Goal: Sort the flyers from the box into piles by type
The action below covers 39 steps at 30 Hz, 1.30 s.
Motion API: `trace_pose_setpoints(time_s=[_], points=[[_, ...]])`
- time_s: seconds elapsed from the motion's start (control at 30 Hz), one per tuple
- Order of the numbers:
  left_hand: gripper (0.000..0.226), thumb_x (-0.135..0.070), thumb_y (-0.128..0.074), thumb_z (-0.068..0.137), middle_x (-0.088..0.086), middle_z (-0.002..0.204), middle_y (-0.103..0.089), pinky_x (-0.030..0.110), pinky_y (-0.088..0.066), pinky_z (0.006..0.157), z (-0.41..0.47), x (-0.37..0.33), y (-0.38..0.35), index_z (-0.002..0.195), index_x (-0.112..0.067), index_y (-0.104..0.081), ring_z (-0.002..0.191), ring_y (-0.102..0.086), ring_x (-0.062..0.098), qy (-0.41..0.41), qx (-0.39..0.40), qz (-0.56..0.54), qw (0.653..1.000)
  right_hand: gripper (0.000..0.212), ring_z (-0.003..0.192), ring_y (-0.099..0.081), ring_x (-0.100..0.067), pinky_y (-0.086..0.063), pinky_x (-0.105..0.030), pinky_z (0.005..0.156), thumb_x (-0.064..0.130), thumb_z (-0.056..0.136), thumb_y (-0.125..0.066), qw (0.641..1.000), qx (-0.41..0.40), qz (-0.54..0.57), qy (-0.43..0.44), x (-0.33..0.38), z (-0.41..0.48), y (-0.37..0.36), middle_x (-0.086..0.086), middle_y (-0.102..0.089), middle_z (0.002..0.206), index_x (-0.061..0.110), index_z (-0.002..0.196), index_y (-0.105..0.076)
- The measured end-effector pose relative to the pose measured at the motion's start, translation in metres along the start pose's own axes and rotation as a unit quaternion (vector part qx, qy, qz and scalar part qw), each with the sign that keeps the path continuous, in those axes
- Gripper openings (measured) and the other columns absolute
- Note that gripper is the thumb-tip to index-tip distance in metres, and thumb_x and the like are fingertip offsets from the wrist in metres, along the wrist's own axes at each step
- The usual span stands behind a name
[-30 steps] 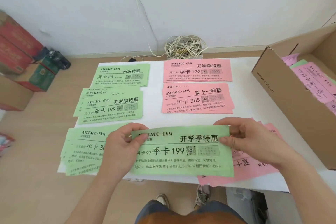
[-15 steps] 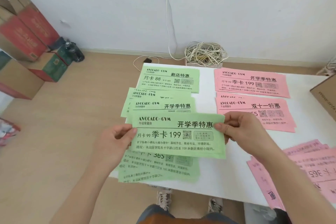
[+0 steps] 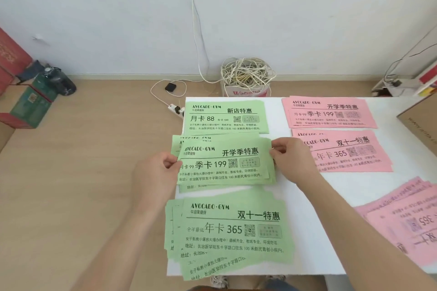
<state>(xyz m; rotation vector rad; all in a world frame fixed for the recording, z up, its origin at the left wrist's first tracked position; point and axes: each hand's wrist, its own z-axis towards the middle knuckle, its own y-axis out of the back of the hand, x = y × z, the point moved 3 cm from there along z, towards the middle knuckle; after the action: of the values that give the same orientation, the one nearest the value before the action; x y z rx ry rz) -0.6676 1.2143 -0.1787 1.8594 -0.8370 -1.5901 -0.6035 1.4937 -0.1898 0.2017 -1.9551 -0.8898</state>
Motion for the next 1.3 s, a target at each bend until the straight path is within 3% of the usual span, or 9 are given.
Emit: trace_pose_setpoints(time_s=[0.23,0.37,0.43,0.63,0.77,0.87,0.97,1.1,1.3], points=[[0.024,-0.017,-0.071,0.080,-0.003,0.096,-0.054,0.029,-0.038,0.061,-0.005,-0.002,-0.001,0.100,-0.019,-0.057,0.080,-0.055,0.022,-0.175,-0.068,0.133,0.973,0.029,0.082,-0.052,-0.016,-0.037,-0.028,0.071,0.026,0.092,-0.057,0.989,-0.069,-0.109,0.073,0.004,-0.008,-0.011,0.002,-0.054,0.095,0.018,0.120,-0.060],[0.023,-0.026,-0.071,0.080,-0.004,0.100,-0.054,0.029,-0.045,0.066,-0.018,-0.021,-0.037,0.103,-0.024,-0.067,0.092,-0.053,0.018,-0.344,0.050,0.191,0.918,0.037,0.108,-0.049,-0.020,-0.041,-0.030,0.085,0.028,0.092,-0.057,0.966,-0.002,-0.212,0.149,-0.001,-0.042,0.006,0.001,-0.052,0.114,0.023,0.128,-0.056],[0.022,-0.030,-0.064,0.085,-0.005,0.102,-0.052,0.028,-0.043,0.068,-0.021,-0.027,-0.048,0.107,-0.027,-0.065,0.095,-0.051,0.017,-0.338,0.075,0.232,0.909,0.046,0.119,-0.041,-0.018,-0.040,-0.028,0.092,0.034,0.090,-0.058,0.954,0.033,-0.253,0.158,-0.014,-0.065,0.028,0.004,-0.047,0.127,0.030,0.135,-0.048],[0.030,-0.002,-0.073,0.069,-0.001,0.088,-0.058,0.031,-0.046,0.049,-0.042,-0.064,-0.063,0.094,-0.017,-0.065,0.079,-0.057,0.021,-0.332,0.058,0.278,0.900,0.090,0.143,0.014,-0.013,-0.023,-0.041,0.115,0.058,0.076,-0.055,0.894,0.180,-0.403,0.075,-0.089,-0.123,0.110,0.015,0.016,0.151,0.056,0.138,0.009],[0.034,-0.005,-0.074,0.070,-0.008,0.092,-0.062,0.032,-0.055,0.057,-0.104,-0.107,-0.105,0.097,-0.023,-0.067,0.084,-0.060,0.014,-0.432,0.137,0.200,0.869,0.102,0.144,0.018,-0.021,-0.021,-0.042,0.113,0.050,0.074,-0.059,0.871,0.203,-0.445,0.050,-0.129,-0.135,0.147,0.009,0.029,0.152,0.054,0.137,0.021],[0.013,-0.025,-0.064,0.076,-0.011,0.088,-0.063,0.025,-0.053,0.056,-0.164,-0.136,-0.151,0.088,-0.028,-0.068,0.081,-0.061,0.011,-0.532,0.206,0.189,0.800,0.093,0.146,0.008,-0.024,-0.029,-0.036,0.113,0.041,0.086,-0.057,0.869,0.185,-0.454,0.068,-0.152,-0.134,0.157,0.004,0.024,0.155,0.048,0.142,0.017],[0.036,-0.050,-0.040,0.075,-0.011,0.098,-0.063,0.022,-0.052,0.065,-0.206,-0.154,-0.199,0.091,-0.032,-0.067,0.090,-0.060,0.011,-0.550,0.261,0.217,0.763,0.080,0.146,-0.003,-0.020,-0.037,-0.030,0.109,0.042,0.089,-0.056,0.881,0.176,-0.429,0.098,-0.167,-0.129,0.165,0.004,0.013,0.159,0.042,0.146,-0.001],[0.055,-0.069,-0.045,0.067,-0.005,0.100,-0.056,0.031,-0.049,0.069,-0.225,-0.172,-0.227,0.099,-0.026,-0.057,0.090,-0.053,0.018,-0.521,0.228,0.264,0.779,0.062,0.143,-0.018,-0.016,-0.032,-0.030,0.111,0.051,0.088,-0.054,0.900,0.179,-0.378,0.121,-0.175,-0.119,0.178,0.008,-0.008,0.160,0.034,0.143,-0.031],[0.046,-0.059,-0.041,0.072,-0.002,0.085,-0.057,0.029,-0.047,0.055,-0.230,-0.186,-0.230,0.095,-0.024,-0.060,0.076,-0.055,0.019,-0.482,0.186,0.282,0.808,0.029,0.138,-0.031,-0.009,-0.027,-0.022,0.108,0.046,0.095,-0.045,0.931,0.148,-0.292,0.162,-0.192,-0.114,0.185,0.021,-0.037,0.147,0.033,0.113,-0.064]])
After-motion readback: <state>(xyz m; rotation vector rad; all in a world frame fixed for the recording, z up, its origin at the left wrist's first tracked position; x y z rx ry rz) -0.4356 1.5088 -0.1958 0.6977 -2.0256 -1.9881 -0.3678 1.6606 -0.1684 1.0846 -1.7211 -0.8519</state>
